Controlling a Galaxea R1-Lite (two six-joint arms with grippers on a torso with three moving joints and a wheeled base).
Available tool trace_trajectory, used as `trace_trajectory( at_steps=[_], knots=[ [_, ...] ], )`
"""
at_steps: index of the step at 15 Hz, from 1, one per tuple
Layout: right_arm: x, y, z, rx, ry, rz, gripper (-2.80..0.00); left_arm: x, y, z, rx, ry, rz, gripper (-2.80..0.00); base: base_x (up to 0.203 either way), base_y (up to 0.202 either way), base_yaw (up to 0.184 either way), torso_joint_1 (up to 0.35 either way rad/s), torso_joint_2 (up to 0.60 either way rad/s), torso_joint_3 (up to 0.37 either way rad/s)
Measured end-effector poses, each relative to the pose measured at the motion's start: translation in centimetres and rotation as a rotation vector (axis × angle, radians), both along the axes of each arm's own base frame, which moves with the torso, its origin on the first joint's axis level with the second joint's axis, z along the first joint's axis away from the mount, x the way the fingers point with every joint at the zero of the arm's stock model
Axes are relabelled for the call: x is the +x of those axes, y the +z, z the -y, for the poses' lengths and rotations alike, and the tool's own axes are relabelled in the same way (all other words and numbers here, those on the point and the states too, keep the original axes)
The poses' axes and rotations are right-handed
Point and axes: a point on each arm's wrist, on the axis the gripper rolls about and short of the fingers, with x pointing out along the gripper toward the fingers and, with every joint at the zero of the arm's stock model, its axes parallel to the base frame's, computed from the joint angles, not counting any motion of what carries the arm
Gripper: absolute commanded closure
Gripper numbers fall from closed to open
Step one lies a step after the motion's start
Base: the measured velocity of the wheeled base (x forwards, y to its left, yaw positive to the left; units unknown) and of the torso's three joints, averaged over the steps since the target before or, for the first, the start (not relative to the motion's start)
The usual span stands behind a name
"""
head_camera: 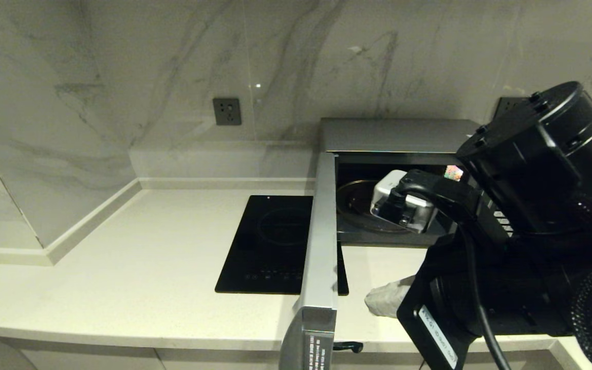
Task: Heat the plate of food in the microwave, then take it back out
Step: Put the plate in the microwave oven
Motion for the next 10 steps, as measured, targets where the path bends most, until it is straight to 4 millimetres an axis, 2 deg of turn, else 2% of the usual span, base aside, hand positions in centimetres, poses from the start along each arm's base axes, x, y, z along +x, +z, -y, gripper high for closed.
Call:
trace_trajectory(
  at_steps=[4,6,8,10],
  knots=[
    [0.5,-0.3,0.5,-0.033,-0.068,0.024,0.0,0.0,0.0,0.0,0.0,0.0,0.0,0.0,0.0,0.0,0.0,0.0,0.0,0.0],
    [2.2,-0.9,1.7,-0.082,-0.31,0.062,0.0,0.0,0.0,0.0,0.0,0.0,0.001,0.0,0.0,0.0,0.0,0.0,0.0,0.0],
    [5.0,-2.0,4.7,-0.149,-0.678,0.062,0.0,0.0,0.0,0.0,0.0,0.0,0.0,0.0,0.0,0.0,0.0,0.0,0.0,0.0],
    [7.7,-3.0,9.9,-0.2,-1.034,0.003,0.0,0.0,0.0,0.0,-0.001,0.0,0.0,0.0,0.0,0.0,0.0,0.0,0.0,0.0]
  ],
)
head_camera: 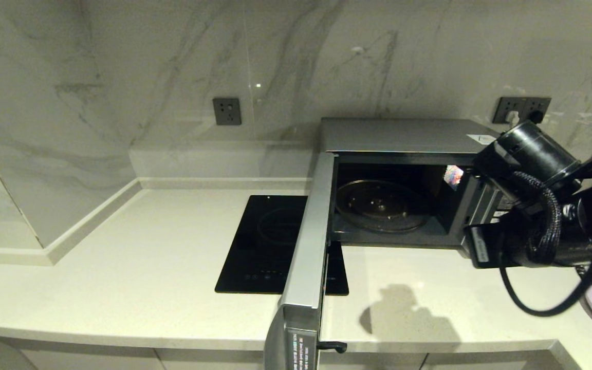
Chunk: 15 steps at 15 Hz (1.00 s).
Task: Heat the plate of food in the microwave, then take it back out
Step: Put the plate in the microwave oven
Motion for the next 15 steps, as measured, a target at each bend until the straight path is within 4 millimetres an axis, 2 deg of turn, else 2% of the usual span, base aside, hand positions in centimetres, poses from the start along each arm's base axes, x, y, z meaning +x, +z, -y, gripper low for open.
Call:
trace_trajectory(
  at_steps=[2,4,7,9,10,13,15],
  knots=[
    [1.9,-0.6,6.5,0.049,-0.319,-0.045,0.0,0.0,0.0,0.0,0.001,0.0,0.0,0.0,0.0,0.0,0.0,0.0,0.0,0.0],
    [2.7,-0.9,12.9,0.111,-0.55,-0.079,0.0,0.0,0.0,0.0,0.0,0.0,0.0,0.0,0.0,0.0,0.0,0.0,0.0,0.0],
    [1.8,-1.5,22.4,0.225,-0.843,-0.111,0.0,0.0,0.0,0.0,0.001,0.0,0.001,0.0,0.0,0.0,0.0,0.0,0.0,0.0],
    [1.0,-1.9,27.4,0.327,-0.98,-0.114,0.0,0.0,0.0,0.0,0.0,0.0,0.0,0.0,0.0,0.0,0.0,0.0,0.0,0.0],
    [0.6,-2.5,29.6,0.38,-1.041,-0.126,-2.8,0.0,0.0,0.0,0.0,0.0,0.0,0.0,0.0,0.0,0.0,0.0,0.0,0.0],
    [-0.5,-5.0,35.0,0.467,-1.201,-0.159,-2.8,0.0,0.0,0.0,0.0,0.001,0.0,0.0,0.0,0.0,0.0,0.0,0.0,0.0],
    [-1.7,-6.8,37.5,0.54,-1.25,-0.192,-2.8,0.0,0.0,0.0,0.001,0.001,0.0,0.0,0.0,0.0,0.0,0.0,0.0,0.0]
  ],
)
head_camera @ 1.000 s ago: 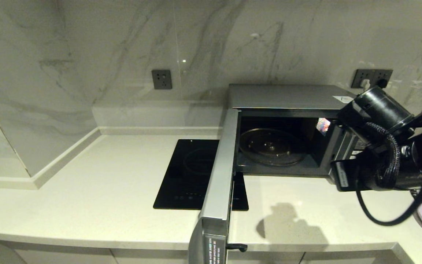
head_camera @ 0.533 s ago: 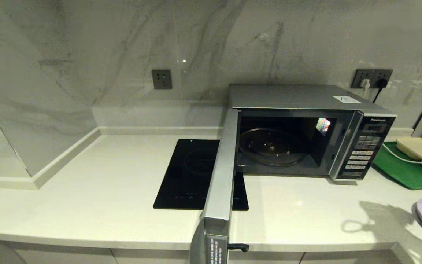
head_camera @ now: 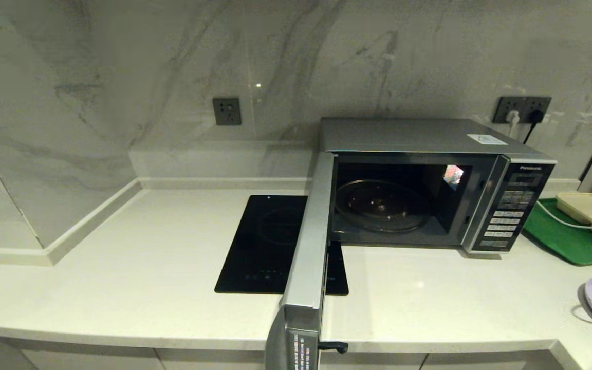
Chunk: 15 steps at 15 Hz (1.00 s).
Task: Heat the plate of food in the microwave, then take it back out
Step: Put the plate in the microwave oven
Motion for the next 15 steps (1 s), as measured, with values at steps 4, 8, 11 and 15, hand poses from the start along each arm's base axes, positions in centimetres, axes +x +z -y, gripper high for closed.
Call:
trace_trajectory(
  at_steps=[4,8,11,15],
  knots=[
    [-1.8,-2.8,3.3,0.044,-0.038,-0.022,-2.8,0.0,0.0,0.0,0.0,0.0,0.0,0.0,0.0,0.0,0.0,0.0,0.0,0.0],
    [-1.7,-4.7,4.8,0.043,-0.042,-0.033,-2.8,0.0,0.0,0.0,0.0,0.0,0.0,0.0,0.0,0.0,0.0,0.0,0.0,0.0],
    [-1.2,-5.9,5.3,0.032,-0.042,-0.053,-2.8,0.0,0.0,0.0,0.0,0.0,0.0,0.0,0.0,0.0,0.0,0.0,0.0,0.0],
    [-0.8,-7.7,5.9,0.039,-0.042,-0.066,-2.8,0.0,0.0,0.0,0.0,0.0,0.0,0.0,0.0,0.0,0.0,0.0,0.0,0.0]
  ],
)
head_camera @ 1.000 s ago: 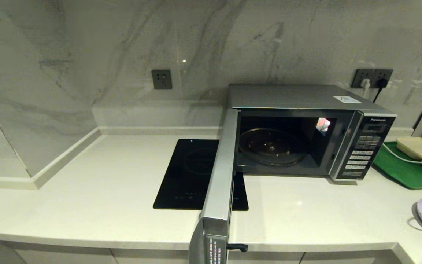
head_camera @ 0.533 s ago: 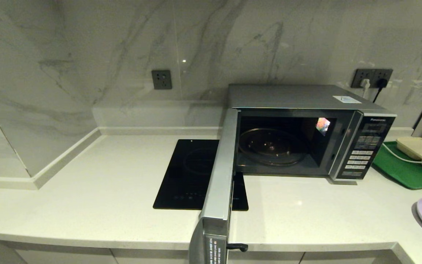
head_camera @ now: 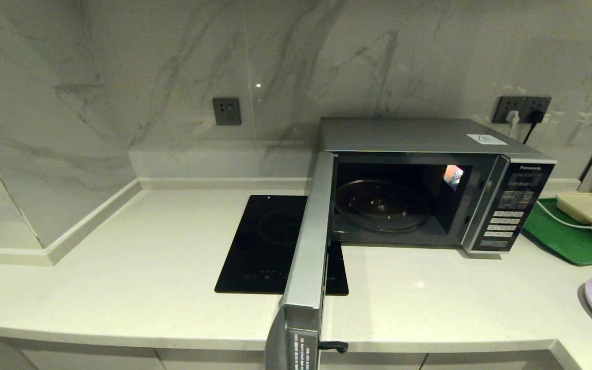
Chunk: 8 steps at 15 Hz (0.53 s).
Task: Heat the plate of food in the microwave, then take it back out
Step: Put the plate in the microwave oven
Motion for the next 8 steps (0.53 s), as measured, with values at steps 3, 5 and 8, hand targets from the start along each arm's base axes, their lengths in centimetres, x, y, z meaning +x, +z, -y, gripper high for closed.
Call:
trace_trajectory(
  at_steps=[3,5,8],
  knots=[
    [0.1,-0.8,0.1,0.018,0.0,-0.009,-2.8,0.0,0.0,0.0,0.0,0.0,0.0,0.0,0.0,0.0,0.0,0.0,0.0,0.0],
    [0.2,-1.2,0.3,0.016,0.0,-0.007,-2.8,0.0,0.0,0.0,0.0,0.0,0.0,0.0,0.0,0.0,0.0,0.0,0.0,0.0],
    [0.2,-1.6,0.4,0.021,-0.002,-0.011,-2.8,0.0,0.0,0.0,0.0,0.0,0.0,0.0,0.0,0.0,0.0,0.0,0.0,0.0]
  ],
)
